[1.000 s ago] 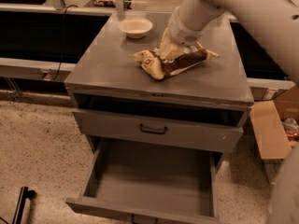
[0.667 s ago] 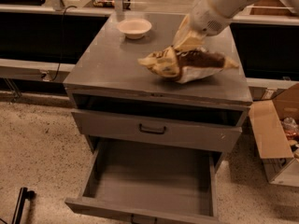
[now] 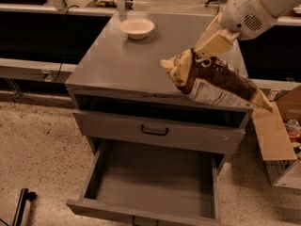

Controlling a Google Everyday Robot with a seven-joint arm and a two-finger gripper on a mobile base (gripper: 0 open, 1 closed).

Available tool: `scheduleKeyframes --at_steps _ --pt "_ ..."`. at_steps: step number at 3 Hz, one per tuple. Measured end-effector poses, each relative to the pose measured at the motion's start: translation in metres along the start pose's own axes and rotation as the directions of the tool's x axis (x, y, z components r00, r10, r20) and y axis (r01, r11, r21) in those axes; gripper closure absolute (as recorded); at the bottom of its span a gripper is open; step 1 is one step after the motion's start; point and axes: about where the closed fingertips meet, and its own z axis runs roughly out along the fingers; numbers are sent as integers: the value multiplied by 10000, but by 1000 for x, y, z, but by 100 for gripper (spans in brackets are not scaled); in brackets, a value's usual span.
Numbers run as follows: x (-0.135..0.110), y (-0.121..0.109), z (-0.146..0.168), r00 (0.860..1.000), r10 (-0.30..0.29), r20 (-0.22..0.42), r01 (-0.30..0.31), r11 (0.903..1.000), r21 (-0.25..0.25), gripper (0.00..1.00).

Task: Place brown chip bag into middle drawer

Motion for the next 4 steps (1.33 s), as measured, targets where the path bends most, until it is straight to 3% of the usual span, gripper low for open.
scheduleKeyframes --at_steps 1,3,4 --pt "-11 59 -12 9969 718 326 -688 9942 -832 100" --pt "-12 68 3 9963 812 289 -770 9889 -1269 100" --pt "-4 83 49 9923 867 888 -691 9803 -1851 100"
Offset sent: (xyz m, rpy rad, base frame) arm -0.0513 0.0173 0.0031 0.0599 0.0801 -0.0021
